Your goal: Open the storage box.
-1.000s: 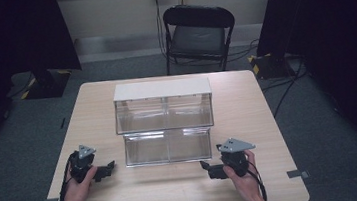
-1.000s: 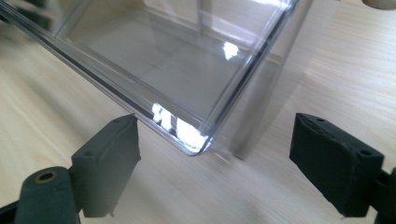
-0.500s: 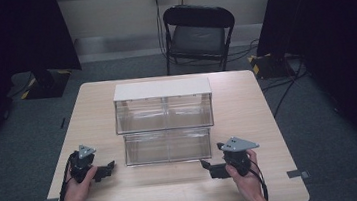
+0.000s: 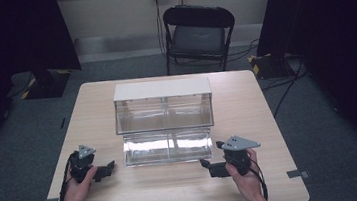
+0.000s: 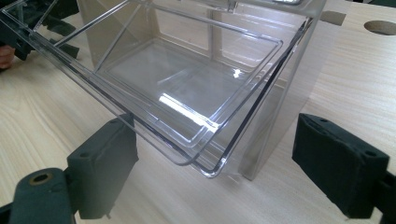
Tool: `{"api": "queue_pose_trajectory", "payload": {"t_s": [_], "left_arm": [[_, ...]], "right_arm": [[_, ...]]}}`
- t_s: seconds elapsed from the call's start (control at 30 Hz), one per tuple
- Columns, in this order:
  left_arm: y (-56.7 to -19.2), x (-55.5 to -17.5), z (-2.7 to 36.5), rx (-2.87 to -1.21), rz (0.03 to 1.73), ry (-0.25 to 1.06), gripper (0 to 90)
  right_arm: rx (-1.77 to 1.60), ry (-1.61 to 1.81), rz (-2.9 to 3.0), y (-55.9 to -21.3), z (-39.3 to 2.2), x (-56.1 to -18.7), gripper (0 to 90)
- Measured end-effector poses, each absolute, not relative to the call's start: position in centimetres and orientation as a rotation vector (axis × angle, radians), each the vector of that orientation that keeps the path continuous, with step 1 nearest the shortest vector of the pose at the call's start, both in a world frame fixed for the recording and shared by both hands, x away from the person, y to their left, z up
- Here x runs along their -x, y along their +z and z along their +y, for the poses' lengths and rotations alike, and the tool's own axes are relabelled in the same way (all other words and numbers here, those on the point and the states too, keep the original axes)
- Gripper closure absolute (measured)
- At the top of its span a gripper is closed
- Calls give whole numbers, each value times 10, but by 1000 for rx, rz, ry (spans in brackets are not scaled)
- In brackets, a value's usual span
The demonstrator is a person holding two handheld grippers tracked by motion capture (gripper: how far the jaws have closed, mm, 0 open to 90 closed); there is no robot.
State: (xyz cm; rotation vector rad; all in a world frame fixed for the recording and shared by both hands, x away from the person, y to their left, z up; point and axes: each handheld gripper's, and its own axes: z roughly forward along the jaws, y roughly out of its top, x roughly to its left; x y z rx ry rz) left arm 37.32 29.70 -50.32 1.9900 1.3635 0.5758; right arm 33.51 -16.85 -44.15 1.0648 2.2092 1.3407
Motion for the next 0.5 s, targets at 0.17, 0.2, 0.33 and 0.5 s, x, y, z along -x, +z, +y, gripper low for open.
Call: {"api": "queue_pose_trajectory", "payload": {"t_s": [0.17, 0.2, 0.33, 0.5], "left_arm": [[-503, -373, 297, -1993, 1362, 581, 26], [-503, -373, 297, -1992, 1363, 578, 26], [-503, -373, 297, -1988, 1364, 574, 27], [-503, -373, 297, -1987, 1364, 573, 26]], "right_arm": [[-1065, 1337, 2214, -441, -168, -335, 134], [-1065, 1338, 2216, -441, -168, -335, 134], [-1059, 1337, 2216, -441, -167, -336, 134], [-1060, 1338, 2215, -439, -166, -335, 134]]}}
